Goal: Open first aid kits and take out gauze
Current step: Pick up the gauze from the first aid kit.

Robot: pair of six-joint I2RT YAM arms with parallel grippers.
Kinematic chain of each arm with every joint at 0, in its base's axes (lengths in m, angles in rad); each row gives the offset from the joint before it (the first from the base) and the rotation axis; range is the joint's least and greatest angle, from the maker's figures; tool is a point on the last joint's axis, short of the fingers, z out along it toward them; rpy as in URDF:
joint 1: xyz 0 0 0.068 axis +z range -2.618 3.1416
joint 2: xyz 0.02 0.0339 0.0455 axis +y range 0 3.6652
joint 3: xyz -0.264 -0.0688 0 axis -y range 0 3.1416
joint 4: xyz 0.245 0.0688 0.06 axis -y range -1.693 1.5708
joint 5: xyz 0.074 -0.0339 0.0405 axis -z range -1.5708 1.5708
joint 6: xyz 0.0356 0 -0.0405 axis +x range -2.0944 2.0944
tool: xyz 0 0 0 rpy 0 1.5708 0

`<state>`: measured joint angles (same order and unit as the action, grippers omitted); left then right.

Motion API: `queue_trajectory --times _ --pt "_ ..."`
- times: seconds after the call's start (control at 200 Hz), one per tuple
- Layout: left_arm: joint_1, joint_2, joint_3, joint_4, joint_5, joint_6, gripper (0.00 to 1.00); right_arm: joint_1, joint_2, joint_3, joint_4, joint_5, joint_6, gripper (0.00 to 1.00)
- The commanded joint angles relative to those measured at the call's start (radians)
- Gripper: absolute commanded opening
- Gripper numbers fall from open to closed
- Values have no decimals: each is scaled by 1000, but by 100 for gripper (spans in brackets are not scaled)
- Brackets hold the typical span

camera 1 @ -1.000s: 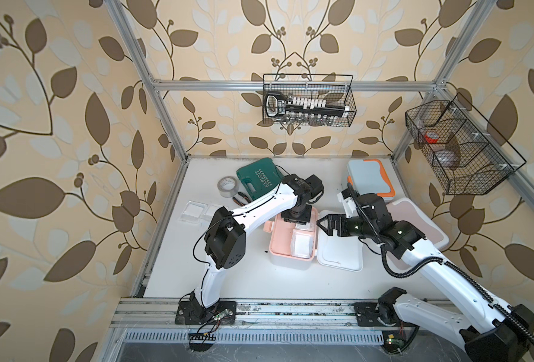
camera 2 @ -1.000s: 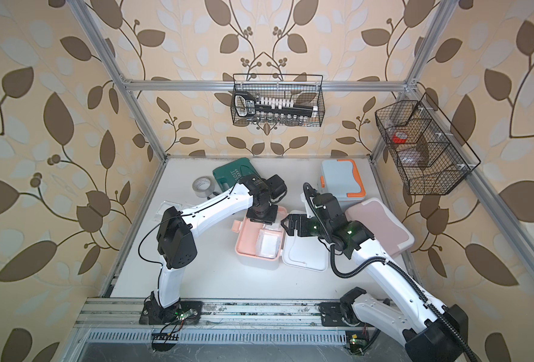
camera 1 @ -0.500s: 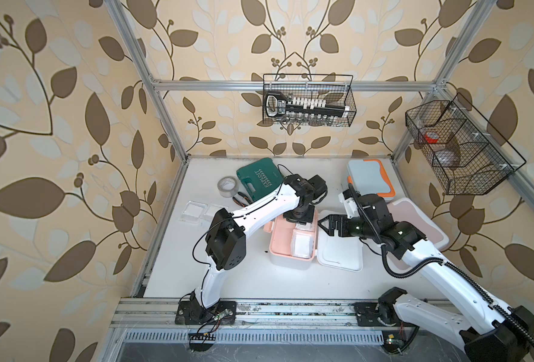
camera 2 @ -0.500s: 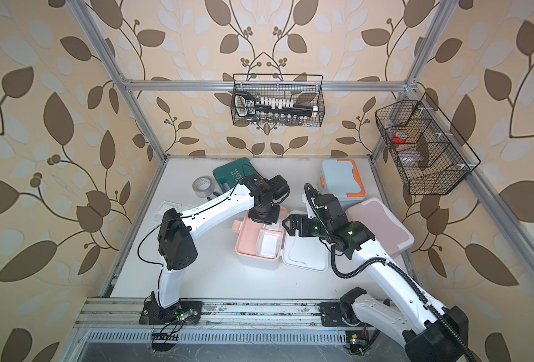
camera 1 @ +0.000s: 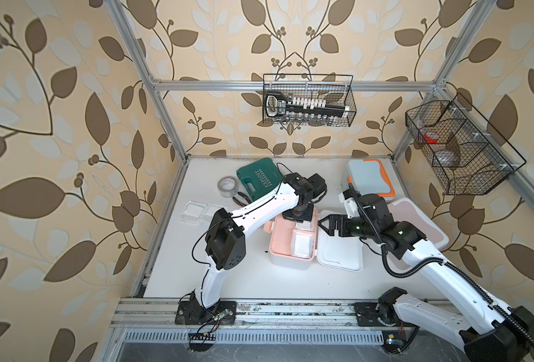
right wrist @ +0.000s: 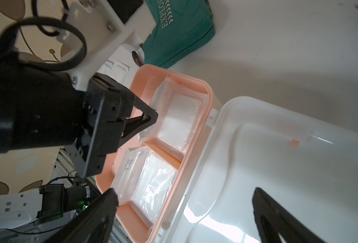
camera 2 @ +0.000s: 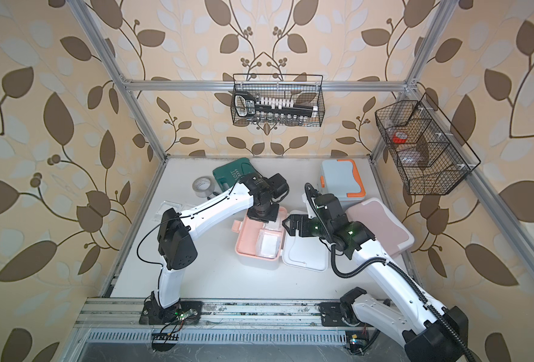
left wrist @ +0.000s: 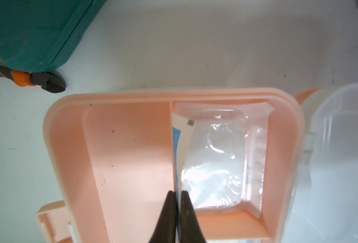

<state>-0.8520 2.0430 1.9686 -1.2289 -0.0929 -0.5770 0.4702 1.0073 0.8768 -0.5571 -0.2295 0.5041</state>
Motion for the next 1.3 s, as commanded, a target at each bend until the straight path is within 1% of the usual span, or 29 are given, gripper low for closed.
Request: queue_trajectory --times 0.0,0.51,0.68,1.055,1.22,1.295 --pt "-8 -13 35 -23 -23 2 4 -5 -15 -17 -7 -14 -14 100" --pt "-9 -60 50 -26 -26 3 3 -4 -9 -21 -1 -31 -12 100" --pt "-9 -82 49 -10 -16 5 0 -5 -11 -16 -5 -33 -13 99" --pt "-6 -175 10 79 56 21 0 -5 -21 -9 0 -56 -13 100" --pt "5 -215 -39 121 85 12 0 -5 -28 -9 6 -75 -14 100" --pt "12 -246 -78 170 113 4 0 -4 -33 0 3 -90 -14 99"
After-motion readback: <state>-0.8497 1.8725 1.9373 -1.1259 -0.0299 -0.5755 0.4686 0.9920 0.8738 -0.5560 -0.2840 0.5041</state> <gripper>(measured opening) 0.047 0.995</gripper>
